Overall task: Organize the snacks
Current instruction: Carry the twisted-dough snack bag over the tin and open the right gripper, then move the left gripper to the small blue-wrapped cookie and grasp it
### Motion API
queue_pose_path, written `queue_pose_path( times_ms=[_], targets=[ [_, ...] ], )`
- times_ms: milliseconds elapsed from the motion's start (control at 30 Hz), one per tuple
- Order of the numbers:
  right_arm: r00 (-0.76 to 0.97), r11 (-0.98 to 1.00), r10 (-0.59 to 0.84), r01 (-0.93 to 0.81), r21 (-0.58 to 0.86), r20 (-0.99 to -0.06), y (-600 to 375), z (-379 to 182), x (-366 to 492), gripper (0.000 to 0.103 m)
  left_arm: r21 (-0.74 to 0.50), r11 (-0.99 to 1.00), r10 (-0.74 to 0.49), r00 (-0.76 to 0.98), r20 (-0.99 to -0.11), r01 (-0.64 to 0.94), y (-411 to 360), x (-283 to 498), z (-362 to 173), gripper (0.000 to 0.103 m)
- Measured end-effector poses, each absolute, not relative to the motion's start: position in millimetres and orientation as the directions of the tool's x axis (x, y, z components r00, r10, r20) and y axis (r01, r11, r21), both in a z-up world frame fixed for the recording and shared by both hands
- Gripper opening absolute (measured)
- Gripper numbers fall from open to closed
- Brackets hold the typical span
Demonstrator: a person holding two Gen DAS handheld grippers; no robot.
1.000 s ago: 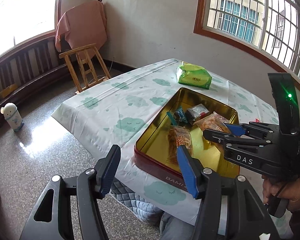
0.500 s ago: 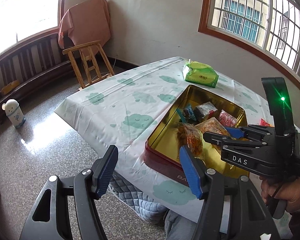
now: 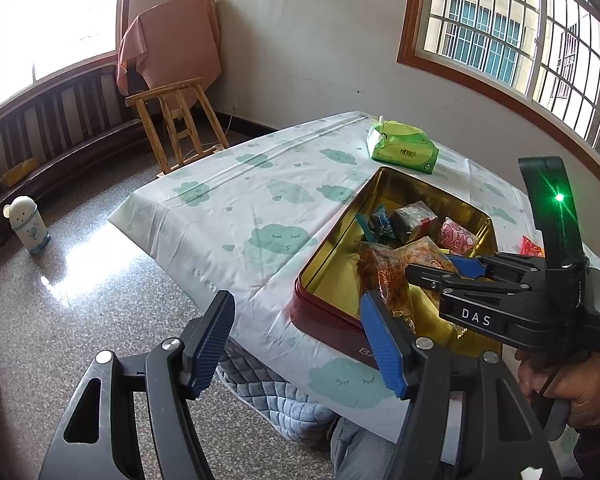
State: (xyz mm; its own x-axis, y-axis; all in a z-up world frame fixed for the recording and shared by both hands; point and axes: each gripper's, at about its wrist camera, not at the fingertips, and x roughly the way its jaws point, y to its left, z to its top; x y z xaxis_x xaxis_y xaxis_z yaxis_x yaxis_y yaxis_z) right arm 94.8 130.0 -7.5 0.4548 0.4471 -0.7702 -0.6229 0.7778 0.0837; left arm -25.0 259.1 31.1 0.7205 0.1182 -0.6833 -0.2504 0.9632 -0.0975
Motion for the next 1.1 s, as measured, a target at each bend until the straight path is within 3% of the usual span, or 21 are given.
queue_pose_path(
  times_ms=[333,1100],
  targets=[
    [0.478,0.784,0.445,-0.617,0.071,-0.757,127.0,-2.9,91.1,0.039,-0.087,0.966,0.119,0.722,-0.681,-0.242,256.0,-25.4,31.1,0.062],
    [0.571,0.760,0.523,-0.648,0.044,-0.633,79.1,27.7,17.6,0.039,-0.018,0.981,0.134,0.733,-0.667,-0.195,225.2,-28.1,41.5,0.065]
  ],
)
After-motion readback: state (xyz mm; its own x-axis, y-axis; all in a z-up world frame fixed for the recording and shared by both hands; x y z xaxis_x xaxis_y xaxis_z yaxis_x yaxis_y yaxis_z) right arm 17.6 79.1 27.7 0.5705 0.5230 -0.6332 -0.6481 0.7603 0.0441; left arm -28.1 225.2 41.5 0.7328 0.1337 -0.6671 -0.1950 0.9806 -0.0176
